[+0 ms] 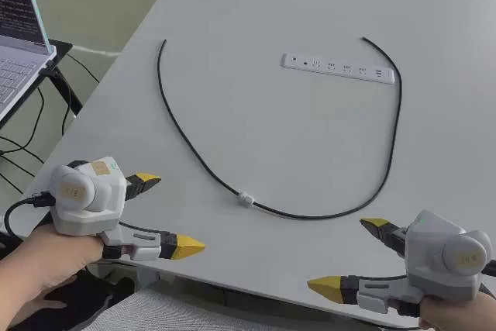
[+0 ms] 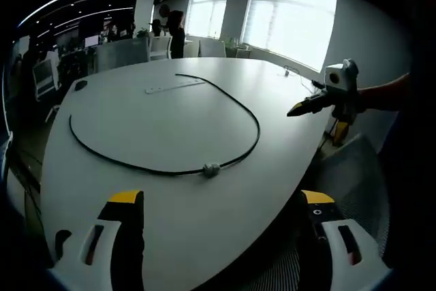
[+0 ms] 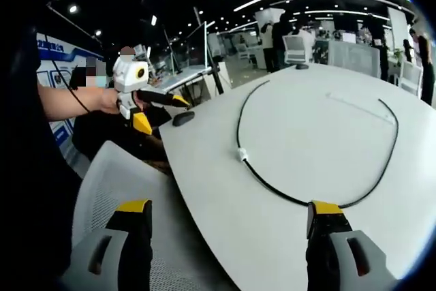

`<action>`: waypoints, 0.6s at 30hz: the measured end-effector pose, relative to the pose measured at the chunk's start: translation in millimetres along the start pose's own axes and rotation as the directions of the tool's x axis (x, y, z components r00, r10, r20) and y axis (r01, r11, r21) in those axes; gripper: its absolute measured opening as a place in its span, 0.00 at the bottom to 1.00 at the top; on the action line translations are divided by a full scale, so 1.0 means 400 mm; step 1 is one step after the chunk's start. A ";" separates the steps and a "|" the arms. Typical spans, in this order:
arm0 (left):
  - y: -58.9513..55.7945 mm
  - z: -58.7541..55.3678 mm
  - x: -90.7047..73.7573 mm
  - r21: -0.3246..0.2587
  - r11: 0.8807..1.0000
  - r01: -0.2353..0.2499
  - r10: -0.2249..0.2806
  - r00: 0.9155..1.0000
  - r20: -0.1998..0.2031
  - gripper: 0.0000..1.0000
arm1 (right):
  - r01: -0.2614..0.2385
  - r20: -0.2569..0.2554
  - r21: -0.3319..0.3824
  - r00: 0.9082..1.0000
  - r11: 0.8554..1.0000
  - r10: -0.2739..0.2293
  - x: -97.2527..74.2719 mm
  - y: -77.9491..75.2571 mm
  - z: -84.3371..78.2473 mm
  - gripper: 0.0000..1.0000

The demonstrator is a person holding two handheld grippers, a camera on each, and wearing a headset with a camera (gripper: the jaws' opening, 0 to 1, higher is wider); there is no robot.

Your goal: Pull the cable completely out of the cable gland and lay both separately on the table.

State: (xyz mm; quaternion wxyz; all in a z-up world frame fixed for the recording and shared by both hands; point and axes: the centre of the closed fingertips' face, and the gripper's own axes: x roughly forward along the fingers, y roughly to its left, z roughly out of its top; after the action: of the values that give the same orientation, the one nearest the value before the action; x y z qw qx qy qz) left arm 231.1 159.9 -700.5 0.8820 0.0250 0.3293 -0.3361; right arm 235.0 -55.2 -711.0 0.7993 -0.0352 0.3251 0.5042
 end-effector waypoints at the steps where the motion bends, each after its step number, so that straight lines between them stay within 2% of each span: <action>1: -0.001 0.003 -0.001 0.001 1.000 -0.002 0.002 1.000 0.002 0.98 | 0.001 -0.002 0.003 1.000 1.000 -0.001 -0.001 0.000 -0.002 0.96; 6: -0.001 0.004 -0.008 0.001 1.000 -0.007 0.007 1.000 -0.007 0.97 | -0.003 -0.001 0.011 1.000 1.000 0.003 -0.001 0.002 -0.006 0.95; 10: 0.006 0.010 -0.017 -0.026 0.999 -0.020 0.020 1.000 0.013 0.97 | -0.001 -0.008 0.008 1.000 1.000 0.001 0.002 0.001 -0.014 0.95; 15: 0.007 0.014 -0.026 -0.038 0.999 -0.029 0.030 0.999 0.029 0.97 | -0.001 0.017 0.021 1.000 1.000 0.000 -0.006 0.009 -0.006 0.97; 18: 0.006 0.015 -0.029 -0.048 0.998 -0.033 0.035 0.999 0.034 0.96 | -0.002 0.002 0.007 1.000 1.000 0.002 -0.008 0.008 -0.016 0.96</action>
State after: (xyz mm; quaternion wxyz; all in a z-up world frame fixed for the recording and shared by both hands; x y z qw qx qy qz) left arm 229.4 166.8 -689.1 0.8935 0.0037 0.3214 -0.3135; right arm 228.3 -58.4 -713.5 0.7993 -0.0317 0.3259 0.5039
